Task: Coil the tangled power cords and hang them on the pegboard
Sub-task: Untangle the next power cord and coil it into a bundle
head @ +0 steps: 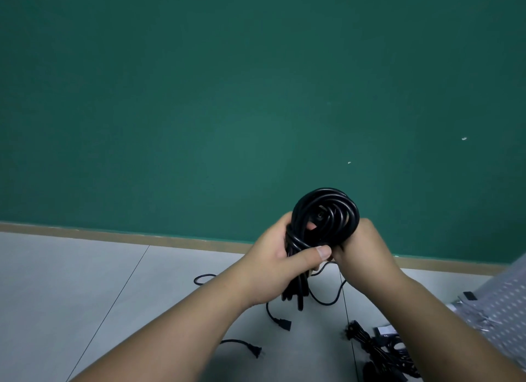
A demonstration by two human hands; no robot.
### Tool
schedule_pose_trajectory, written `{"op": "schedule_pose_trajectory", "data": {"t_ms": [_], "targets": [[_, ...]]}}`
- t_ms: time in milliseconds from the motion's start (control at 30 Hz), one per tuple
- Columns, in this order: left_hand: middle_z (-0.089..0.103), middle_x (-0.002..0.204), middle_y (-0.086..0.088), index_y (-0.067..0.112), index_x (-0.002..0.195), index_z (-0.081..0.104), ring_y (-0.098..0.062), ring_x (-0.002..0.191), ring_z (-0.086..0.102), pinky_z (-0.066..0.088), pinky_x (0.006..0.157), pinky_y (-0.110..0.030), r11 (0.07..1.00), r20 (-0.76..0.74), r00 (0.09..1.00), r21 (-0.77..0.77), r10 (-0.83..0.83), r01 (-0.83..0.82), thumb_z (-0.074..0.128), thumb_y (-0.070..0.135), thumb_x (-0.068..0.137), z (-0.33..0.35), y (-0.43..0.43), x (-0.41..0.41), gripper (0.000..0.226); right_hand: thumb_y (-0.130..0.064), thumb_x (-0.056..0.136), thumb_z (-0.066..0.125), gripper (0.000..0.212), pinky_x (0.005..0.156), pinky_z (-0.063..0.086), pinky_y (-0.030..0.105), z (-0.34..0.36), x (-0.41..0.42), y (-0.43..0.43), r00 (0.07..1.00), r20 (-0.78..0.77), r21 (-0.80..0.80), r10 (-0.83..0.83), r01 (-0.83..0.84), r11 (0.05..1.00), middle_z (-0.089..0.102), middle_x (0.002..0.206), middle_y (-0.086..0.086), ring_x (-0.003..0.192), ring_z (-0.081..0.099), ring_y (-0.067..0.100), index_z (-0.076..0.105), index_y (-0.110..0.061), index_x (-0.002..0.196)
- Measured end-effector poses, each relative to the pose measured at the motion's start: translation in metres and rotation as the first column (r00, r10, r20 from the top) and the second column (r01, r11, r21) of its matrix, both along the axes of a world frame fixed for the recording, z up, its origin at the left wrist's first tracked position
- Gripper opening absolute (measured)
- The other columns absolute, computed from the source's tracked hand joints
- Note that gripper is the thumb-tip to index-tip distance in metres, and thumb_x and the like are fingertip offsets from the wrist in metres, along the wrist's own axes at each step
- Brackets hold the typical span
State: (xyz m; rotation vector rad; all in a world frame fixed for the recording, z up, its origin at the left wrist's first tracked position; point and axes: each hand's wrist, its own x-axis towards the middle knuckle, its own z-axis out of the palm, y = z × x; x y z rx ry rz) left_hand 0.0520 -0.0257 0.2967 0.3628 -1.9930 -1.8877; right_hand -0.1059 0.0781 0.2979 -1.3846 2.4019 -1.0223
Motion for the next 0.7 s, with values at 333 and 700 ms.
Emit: {"op": "schedule_pose_trajectory", "data": {"t_ms": [333,700], "targets": [[0.064,0.083,-0.004,0.015,0.116,0.055,-0.017,0.073,0.06,0.051,0.072,-0.027,0.999,-0.029,0.999,0.021,-0.037,0.037,0.069,0.017,0.099,-0.001,-0.003,-0.001,0.022,0.007,0.088,0.06,0.032,0.055,0.047,0.026,0.01,-0.001,0.003,0.987,-0.139,-0.07,0.077,-0.087,0.994,0.063,0.063,-0.007,0.059,0.063,0.008,0.061,-0.019,0.07],[0.063,0.081,-0.002,0.015,0.114,0.054,-0.017,0.073,0.059,0.051,0.07,-0.025,0.999,-0.043,0.998,0.011,-0.048,0.049,0.066,0.008,0.103,0.002,-0.004,-0.006,0.018,0.021,0.064,0.062,0.035,0.046,0.029,0.019,0.01,0.01,-0.003,0.967,-0.24,-0.243,-0.083,0.023,0.97,0.038,0.053,-0.019,0.046,0.037,0.002,0.053,-0.012,0.06]]}}
